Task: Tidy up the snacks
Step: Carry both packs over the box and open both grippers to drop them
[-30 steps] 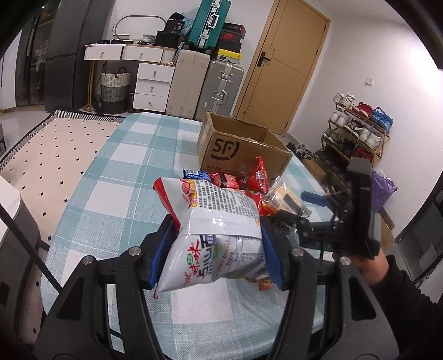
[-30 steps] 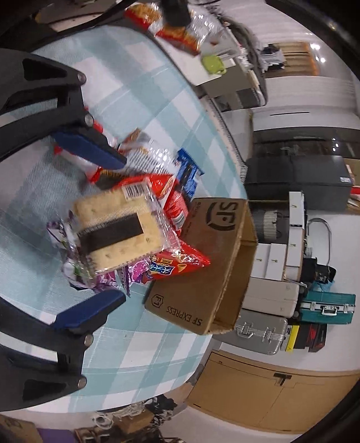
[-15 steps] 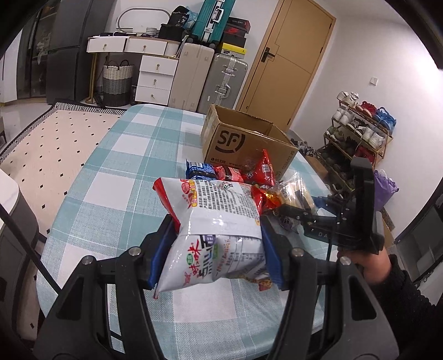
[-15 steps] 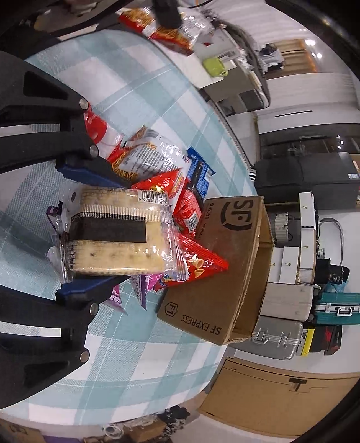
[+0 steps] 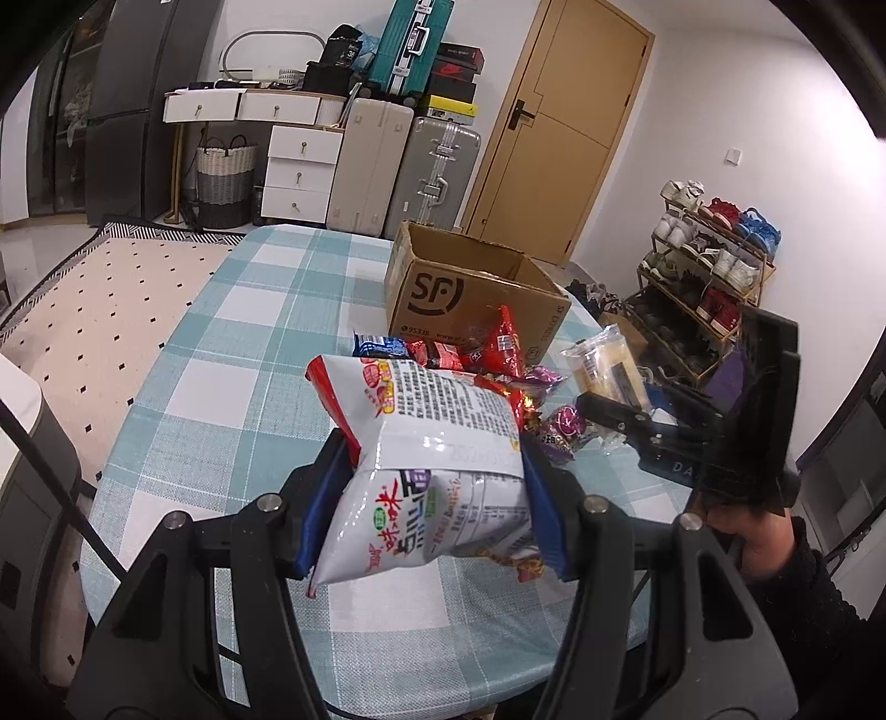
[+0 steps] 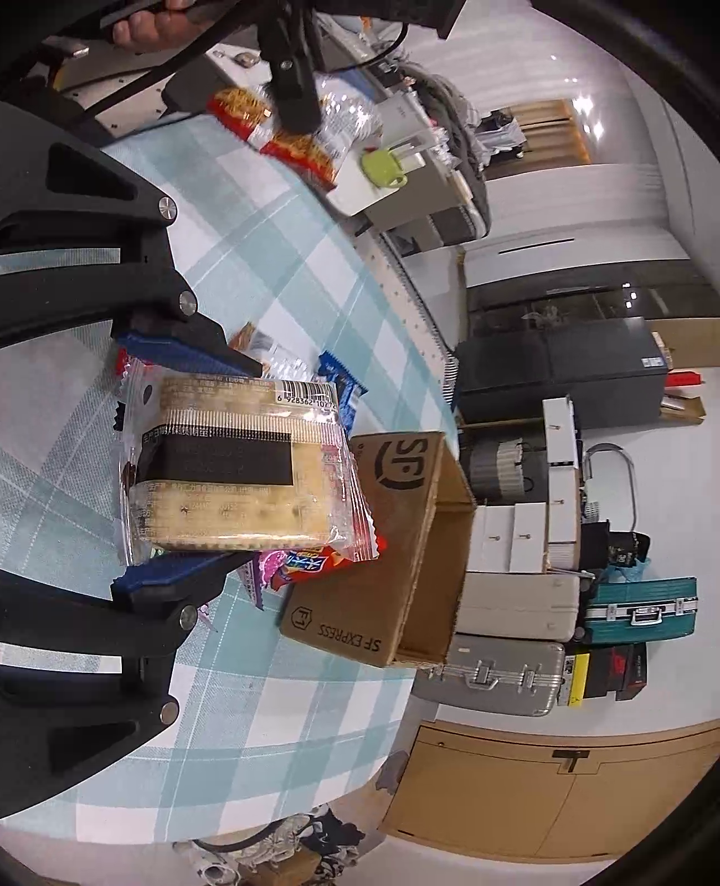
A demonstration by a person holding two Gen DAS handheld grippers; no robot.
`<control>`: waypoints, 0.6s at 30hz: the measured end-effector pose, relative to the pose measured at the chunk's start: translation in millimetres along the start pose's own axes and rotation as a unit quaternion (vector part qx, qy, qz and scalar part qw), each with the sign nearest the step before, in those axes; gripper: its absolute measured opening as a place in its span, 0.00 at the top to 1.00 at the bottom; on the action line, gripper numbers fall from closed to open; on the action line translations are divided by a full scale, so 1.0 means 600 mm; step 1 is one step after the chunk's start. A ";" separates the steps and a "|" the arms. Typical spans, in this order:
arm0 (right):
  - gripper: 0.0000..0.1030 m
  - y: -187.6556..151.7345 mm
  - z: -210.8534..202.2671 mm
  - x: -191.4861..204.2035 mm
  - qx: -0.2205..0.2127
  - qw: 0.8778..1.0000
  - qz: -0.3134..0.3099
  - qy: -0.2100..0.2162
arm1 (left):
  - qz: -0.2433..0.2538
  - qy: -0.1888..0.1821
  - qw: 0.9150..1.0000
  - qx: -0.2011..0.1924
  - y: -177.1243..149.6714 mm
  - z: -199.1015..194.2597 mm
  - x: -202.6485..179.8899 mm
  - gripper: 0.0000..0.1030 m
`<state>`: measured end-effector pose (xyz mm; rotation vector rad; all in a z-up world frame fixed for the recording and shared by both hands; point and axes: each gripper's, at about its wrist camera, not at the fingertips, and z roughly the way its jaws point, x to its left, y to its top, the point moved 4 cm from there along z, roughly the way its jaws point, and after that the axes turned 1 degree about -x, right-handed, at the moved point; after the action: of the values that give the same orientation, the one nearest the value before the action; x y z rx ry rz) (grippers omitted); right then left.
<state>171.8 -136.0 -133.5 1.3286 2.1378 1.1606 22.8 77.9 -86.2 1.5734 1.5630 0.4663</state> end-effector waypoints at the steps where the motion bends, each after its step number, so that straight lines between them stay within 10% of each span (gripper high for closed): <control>1: 0.45 0.000 -0.009 0.001 -0.005 1.000 0.006 0.003 | 0.001 -0.001 1.000 -0.001 0.001 -0.001 -0.003 0.45; 18: 0.45 -0.065 -0.157 0.011 -0.070 0.988 0.117 0.069 | 0.018 -0.006 1.000 0.004 -0.009 -0.013 -0.044 0.45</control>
<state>84.0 -181.4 -108.0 1.5056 1.9875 1.5057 9.4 54.4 -78.0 1.6099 1.5313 0.4700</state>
